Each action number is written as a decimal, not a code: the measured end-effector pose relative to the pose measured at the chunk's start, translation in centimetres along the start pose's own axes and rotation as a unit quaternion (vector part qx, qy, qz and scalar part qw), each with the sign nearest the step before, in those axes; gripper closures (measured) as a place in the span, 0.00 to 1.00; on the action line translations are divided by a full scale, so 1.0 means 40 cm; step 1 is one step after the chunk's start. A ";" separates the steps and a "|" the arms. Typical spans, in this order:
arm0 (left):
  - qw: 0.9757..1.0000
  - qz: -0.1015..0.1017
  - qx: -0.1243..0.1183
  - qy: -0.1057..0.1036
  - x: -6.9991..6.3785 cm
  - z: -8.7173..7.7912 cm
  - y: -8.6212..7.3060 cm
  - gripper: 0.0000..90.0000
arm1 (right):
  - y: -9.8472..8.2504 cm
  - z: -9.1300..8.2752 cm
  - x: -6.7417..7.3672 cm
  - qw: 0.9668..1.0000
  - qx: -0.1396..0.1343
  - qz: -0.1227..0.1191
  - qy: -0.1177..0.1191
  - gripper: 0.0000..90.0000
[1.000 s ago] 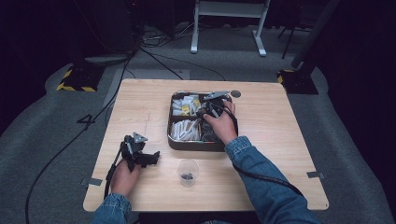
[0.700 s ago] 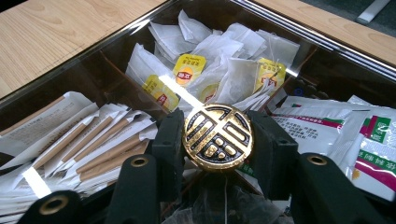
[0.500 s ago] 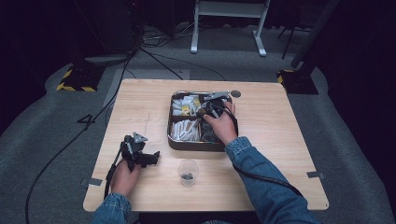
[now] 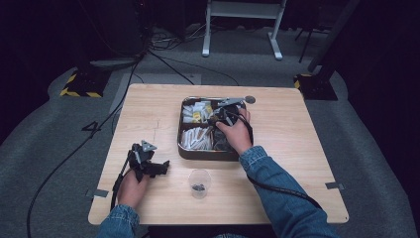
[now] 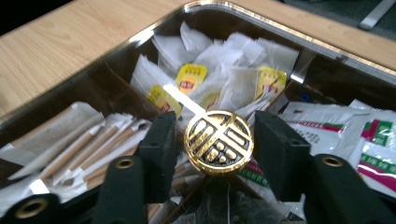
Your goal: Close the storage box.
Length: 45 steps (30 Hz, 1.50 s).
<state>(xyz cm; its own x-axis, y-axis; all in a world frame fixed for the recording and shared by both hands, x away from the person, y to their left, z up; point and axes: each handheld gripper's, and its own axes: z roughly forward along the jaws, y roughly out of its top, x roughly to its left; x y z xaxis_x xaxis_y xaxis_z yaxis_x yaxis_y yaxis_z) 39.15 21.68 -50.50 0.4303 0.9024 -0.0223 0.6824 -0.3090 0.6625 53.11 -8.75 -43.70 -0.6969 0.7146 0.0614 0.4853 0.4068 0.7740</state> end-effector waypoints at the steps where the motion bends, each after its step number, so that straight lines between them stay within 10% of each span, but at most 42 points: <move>1: 1.000 0.001 0.000 0.000 0.000 0.000 0.000 0.00 | 0.002 -0.005 0.000 1.000 -0.007 0.001 0.000 0.53; 24: 1.000 0.000 0.000 -0.003 0.000 -0.001 -0.002 0.00 | 0.033 -0.218 -0.003 0.996 -0.078 0.008 0.047 0.45; 45: 1.000 0.001 0.000 -0.003 -0.001 -0.001 -0.002 0.00 | -0.095 -0.413 -0.095 0.997 -0.077 0.011 0.003 0.44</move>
<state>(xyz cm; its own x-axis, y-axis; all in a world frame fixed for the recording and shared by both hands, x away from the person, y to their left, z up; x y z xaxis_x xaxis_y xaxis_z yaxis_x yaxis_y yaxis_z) 39.07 21.70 -50.51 0.4348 0.9001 -0.0264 0.6814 -0.3097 0.6632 45.17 -22.43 -36.47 -0.6901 0.7190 0.0817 0.4138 0.2994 0.8597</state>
